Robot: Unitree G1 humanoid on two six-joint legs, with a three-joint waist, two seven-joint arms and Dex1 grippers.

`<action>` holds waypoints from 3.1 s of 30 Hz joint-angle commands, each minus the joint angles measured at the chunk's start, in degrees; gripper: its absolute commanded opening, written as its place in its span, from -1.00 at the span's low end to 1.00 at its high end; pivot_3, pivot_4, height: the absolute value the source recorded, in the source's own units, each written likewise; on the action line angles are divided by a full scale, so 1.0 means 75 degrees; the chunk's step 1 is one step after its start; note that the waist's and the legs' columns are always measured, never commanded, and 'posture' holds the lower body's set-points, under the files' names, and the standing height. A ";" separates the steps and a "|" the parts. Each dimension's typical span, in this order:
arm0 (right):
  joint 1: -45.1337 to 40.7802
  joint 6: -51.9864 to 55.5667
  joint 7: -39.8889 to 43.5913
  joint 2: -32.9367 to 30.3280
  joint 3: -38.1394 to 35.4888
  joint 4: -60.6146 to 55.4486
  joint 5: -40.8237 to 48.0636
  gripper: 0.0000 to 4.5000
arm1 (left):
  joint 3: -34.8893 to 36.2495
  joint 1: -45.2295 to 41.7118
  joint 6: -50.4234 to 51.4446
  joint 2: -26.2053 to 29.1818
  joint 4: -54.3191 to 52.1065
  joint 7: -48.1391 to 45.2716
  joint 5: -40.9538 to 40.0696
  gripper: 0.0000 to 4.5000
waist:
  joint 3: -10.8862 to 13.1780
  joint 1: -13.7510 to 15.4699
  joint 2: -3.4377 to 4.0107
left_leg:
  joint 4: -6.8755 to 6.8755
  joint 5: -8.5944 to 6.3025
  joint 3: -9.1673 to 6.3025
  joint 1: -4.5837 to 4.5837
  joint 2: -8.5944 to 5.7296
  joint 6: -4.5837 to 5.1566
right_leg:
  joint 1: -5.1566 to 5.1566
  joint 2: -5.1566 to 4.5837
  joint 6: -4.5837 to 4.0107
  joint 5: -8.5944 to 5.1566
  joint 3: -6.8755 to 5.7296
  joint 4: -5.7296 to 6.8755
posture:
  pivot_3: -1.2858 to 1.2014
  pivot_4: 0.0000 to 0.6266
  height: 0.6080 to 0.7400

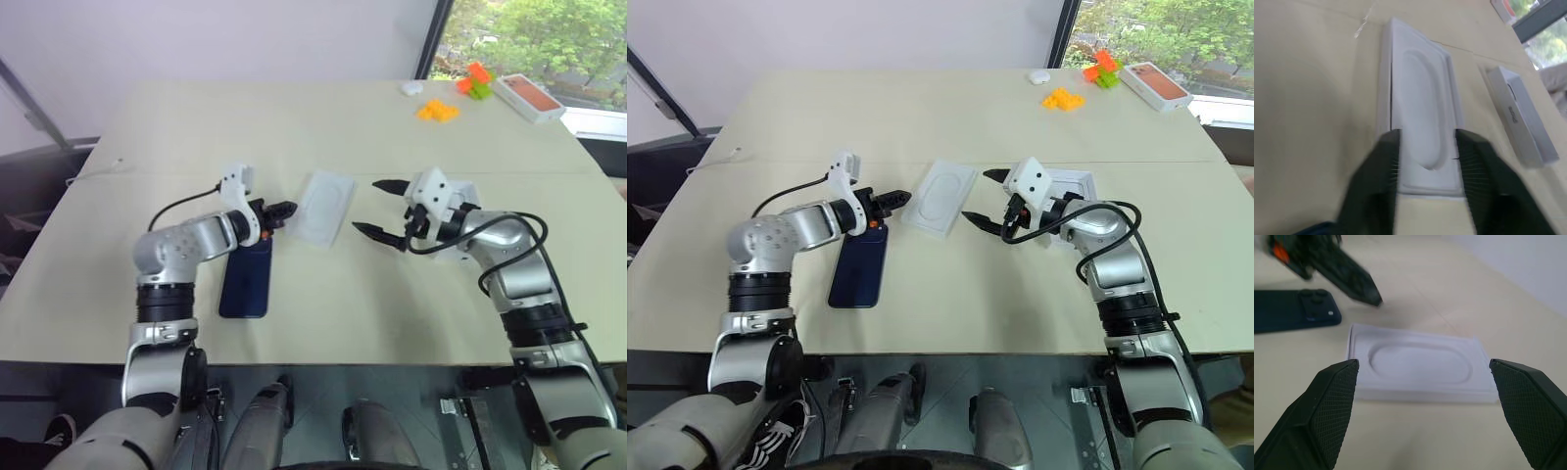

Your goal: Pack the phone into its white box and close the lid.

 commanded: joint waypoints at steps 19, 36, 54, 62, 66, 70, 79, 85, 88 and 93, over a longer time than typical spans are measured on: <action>-0.0175 -0.0163 -0.0244 0.0036 -0.0124 -0.0157 -0.0089 1.00 | -0.1139 -0.0623 -0.0892 -0.0288 0.1673 -0.0501 0.1749 -0.97 | -0.0001 -0.0042 0.0001 | 0.0000 0.0000 -0.0001 -0.0013 0.0000 0.0001 | -0.0016 0.0003 0.0002 0.0000 -0.0005 0.0004 | 0.03 -0.52 1.00; -0.0397 -0.0148 -0.0332 0.0201 -0.0091 0.0099 -0.0108 1.00 | -0.0573 -0.0420 -0.0805 0.0277 -0.0268 -0.0751 0.1494 -0.97 | -0.0001 -0.0074 0.0001 | -0.0003 0.0001 -0.0002 -0.0013 0.0001 0.0000 | -0.0020 0.0004 0.0002 0.0000 -0.0007 0.0006 | 0.03 -0.52 1.00; -0.0233 0.0468 0.0095 0.0521 0.0205 -0.0823 0.0193 1.00 | 0.1539 0.2188 -0.0117 0.3455 -0.2225 -0.2881 -0.0154 0.98 | -0.0001 -0.0060 0.0006 | -0.0021 0.0002 -0.0010 -0.0012 0.0004 -0.0006 | -0.0038 0.0001 -0.0003 -0.0001 0.0005 0.0004 | 0.03 -0.52 1.00; 0.0333 0.0521 0.0061 0.0781 0.0890 -0.2081 -0.0047 1.00 | 0.2763 0.4229 0.1266 0.4519 -0.2899 -0.4056 -0.1736 0.98 | -0.0005 -0.0089 0.0012 | -0.0033 -0.0011 -0.0015 -0.0009 0.0006 -0.0024 | -0.0066 -0.0004 -0.0012 -0.0001 0.0009 0.0002 | 0.03 -0.52 1.00; 0.0499 -0.0032 0.0162 0.0739 0.1538 -0.2268 -0.0571 0.89 | 0.3112 0.4972 0.2501 0.4879 -0.2501 -0.4206 -0.2414 1.00 | -0.0005 -0.0072 0.0012 | -0.0048 -0.0012 -0.0009 -0.0010 0.0006 -0.0025 | -0.0075 -0.0009 -0.0017 -0.0003 0.0017 -0.0006 | 0.03 -0.52 1.00; 0.0424 -0.1005 -0.0023 0.0812 0.2229 -0.1922 -0.1470 0.19 | 0.2903 0.5241 0.2336 0.4578 -0.2620 -0.3830 -0.2307 1.00 | -0.0006 -0.0036 0.0013 | -0.0051 -0.0013 -0.0005 -0.0010 0.0005 -0.0027 | -0.0076 -0.0014 -0.0047 -0.0010 0.0024 -0.0011 | 0.03 -0.52 1.00; 0.0279 -0.2411 -0.0593 0.0953 0.3143 -0.0750 -0.3102 -0.98 | 0.2435 0.4442 0.2736 0.3466 -0.2983 -0.2642 -0.2527 1.00 | -0.0013 -0.0073 0.0002 | -0.0043 -0.0009 -0.0004 -0.0008 0.0005 -0.0030 | -0.0072 -0.0009 -0.0032 0.0012 0.0021 -0.0018 | 0.03 -0.52 1.00; -0.0008 -0.2973 -0.1304 0.1218 0.3423 0.0144 -0.4115 -0.98 | 0.2136 0.3900 0.2622 0.3160 -0.2450 -0.2245 -0.2362 1.00 | -0.0014 -0.0059 0.0002 | -0.0057 0.0015 -0.0017 -0.0003 0.0021 -0.0043 | -0.0078 0.0015 -0.0032 0.0013 0.0009 0.0000 | 0.03 -0.52 1.00; -0.0110 -0.3173 -0.1540 0.1295 0.3495 0.0473 -0.4442 -0.98 | 0.1823 0.3780 0.2880 0.3172 -0.2158 -0.1999 -0.2214 1.00 | -0.0014 -0.0054 0.0002 | -0.0056 0.0019 -0.0017 0.0010 0.0019 -0.0045 | -0.0066 0.0016 -0.0031 0.0013 0.0009 0.0001 | 0.03 -0.52 1.00; -0.0264 -0.3382 -0.2017 0.1419 0.3651 0.0963 -0.5040 -0.98 | 0.1586 0.3750 0.3259 0.2984 -0.2058 -0.1899 -0.2336 1.00 | -0.0016 -0.0057 0.0001 | -0.0080 0.0010 -0.0012 0.0110 0.0017 -0.0060 | 0.0016 0.0009 -0.0057 0.0003 0.0017 -0.0009 | 0.03 -0.52 1.00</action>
